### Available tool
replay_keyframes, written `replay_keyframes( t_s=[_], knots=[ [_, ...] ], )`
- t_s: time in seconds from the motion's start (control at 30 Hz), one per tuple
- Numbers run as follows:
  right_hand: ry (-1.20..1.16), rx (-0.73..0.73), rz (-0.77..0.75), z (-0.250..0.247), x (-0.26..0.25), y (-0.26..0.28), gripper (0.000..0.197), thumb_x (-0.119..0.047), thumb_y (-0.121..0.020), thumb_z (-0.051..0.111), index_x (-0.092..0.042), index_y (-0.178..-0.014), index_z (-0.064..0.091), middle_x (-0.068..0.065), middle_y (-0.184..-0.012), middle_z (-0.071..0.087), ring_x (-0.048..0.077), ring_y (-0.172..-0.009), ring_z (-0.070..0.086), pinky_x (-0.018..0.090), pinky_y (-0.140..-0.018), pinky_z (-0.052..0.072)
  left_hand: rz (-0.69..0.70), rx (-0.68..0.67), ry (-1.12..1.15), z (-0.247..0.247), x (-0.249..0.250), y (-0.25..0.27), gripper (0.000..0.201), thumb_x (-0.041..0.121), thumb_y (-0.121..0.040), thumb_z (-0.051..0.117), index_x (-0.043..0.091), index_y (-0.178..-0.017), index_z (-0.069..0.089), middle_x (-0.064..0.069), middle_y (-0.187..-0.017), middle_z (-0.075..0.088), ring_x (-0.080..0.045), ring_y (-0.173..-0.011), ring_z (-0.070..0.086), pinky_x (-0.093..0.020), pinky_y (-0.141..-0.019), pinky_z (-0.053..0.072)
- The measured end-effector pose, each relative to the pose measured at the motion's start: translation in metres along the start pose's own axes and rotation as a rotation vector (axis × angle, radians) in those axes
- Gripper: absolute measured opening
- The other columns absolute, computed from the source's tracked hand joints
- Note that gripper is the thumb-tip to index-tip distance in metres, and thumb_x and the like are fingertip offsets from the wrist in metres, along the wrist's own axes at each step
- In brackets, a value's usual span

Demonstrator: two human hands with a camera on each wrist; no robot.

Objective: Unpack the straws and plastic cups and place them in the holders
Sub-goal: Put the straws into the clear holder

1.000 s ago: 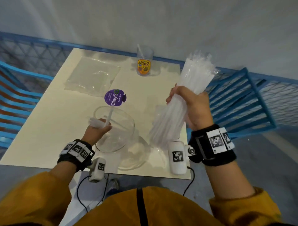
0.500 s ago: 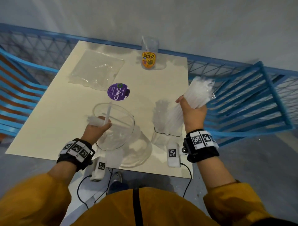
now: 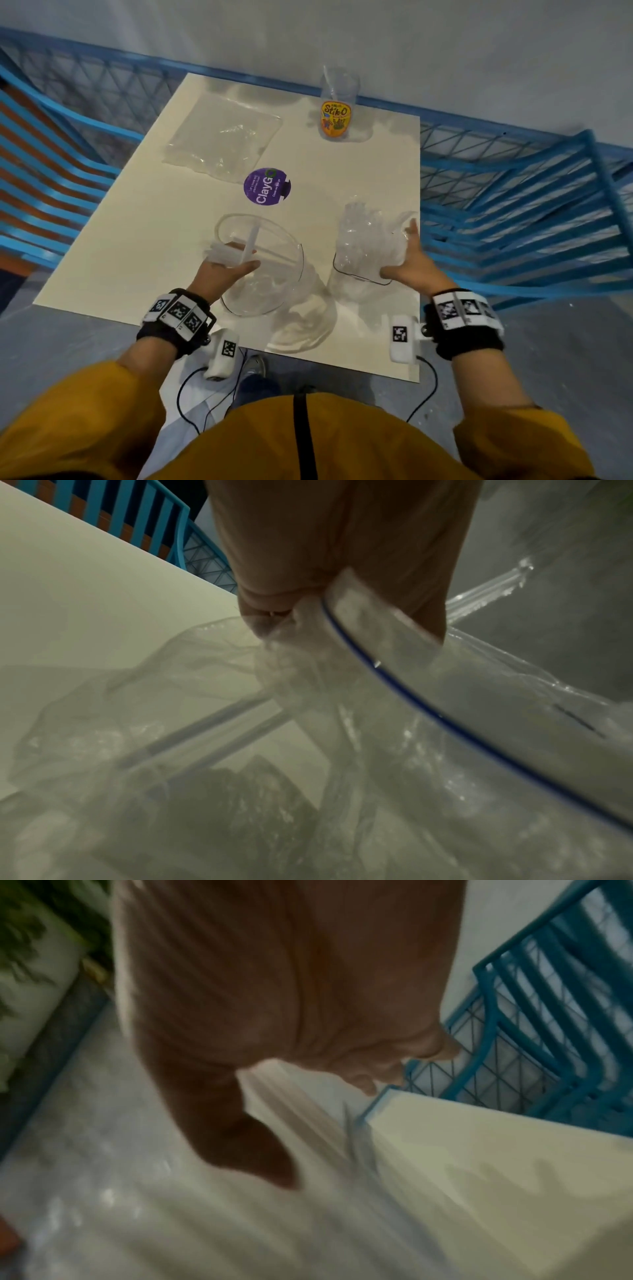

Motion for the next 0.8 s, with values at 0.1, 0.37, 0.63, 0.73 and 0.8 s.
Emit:
replay_keyframes(
  t_s=[0.1, 0.37, 0.63, 0.73, 0.8],
  knots=[
    [0.144, 0.082, -0.047, -0.042, -0.022, 0.031, 0.117, -0.005, -0.074, 0.071, -0.021, -0.145, -0.021, 0.008, -0.159, -0.011, 0.027, -0.147, -0.004, 0.054, -0.118, 0.006, -0.043, -0.011, -0.027, -0.001, 0.003, 0.006, 0.018, 0.025, -0.079, 0.075, 0.021, -0.084, 0.058, 0.012, -0.071, 0.054, 0.003, -0.065, 0.049, -0.007, -0.054, 0.038],
    [-0.490, -0.011, -0.567, 0.059, -0.128, 0.073, 0.079, -0.007, -0.065, 0.082, -0.019, -0.129, 0.038, 0.003, -0.121, 0.052, 0.012, -0.111, 0.052, 0.029, -0.101, 0.042, 0.112, -0.170, 0.079, -0.006, 0.001, 0.007, 0.055, 0.031, -0.060, 0.086, 0.034, -0.107, 0.057, 0.019, -0.111, 0.058, 0.026, -0.094, 0.052, 0.003, -0.080, 0.039],
    [-0.475, 0.041, 0.018, 0.169, -0.109, 0.011, 0.075, -0.008, -0.066, 0.079, -0.009, -0.127, 0.036, 0.012, -0.130, 0.041, 0.018, -0.109, 0.046, 0.022, -0.084, 0.038, 0.144, -0.278, -0.019, -0.011, -0.027, -0.005, 0.102, 0.017, -0.047, 0.094, 0.021, -0.137, 0.045, 0.008, -0.128, 0.052, 0.027, -0.104, 0.045, 0.002, -0.088, 0.035],
    [-0.589, 0.069, 0.073, 0.170, -0.101, 0.009, 0.050, -0.006, -0.070, 0.076, -0.013, -0.107, 0.043, 0.003, -0.106, 0.049, 0.019, -0.102, 0.050, 0.020, -0.074, 0.038, 0.151, -0.253, 0.005, -0.013, -0.030, -0.006, 0.104, 0.037, -0.039, 0.088, 0.021, -0.134, 0.048, 0.018, -0.122, 0.053, 0.022, -0.106, 0.048, 0.003, -0.088, 0.035],
    [-0.484, -0.002, 0.040, 0.166, -0.096, 0.010, 0.038, -0.013, -0.072, 0.076, -0.012, -0.098, 0.047, -0.001, -0.098, 0.051, 0.016, -0.100, 0.051, 0.019, -0.072, 0.039, 0.137, -0.220, 0.010, -0.014, -0.033, -0.008, 0.105, 0.045, -0.037, 0.084, 0.023, -0.133, 0.049, 0.020, -0.119, 0.053, 0.018, -0.106, 0.049, 0.000, -0.091, 0.036]
  ],
)
Point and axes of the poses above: each hand's wrist, its own y-axis away from the middle knuckle, its own z-axis out of the palm, x = y × z, the point moved 1 cm from there along -y, towards the middle knuckle
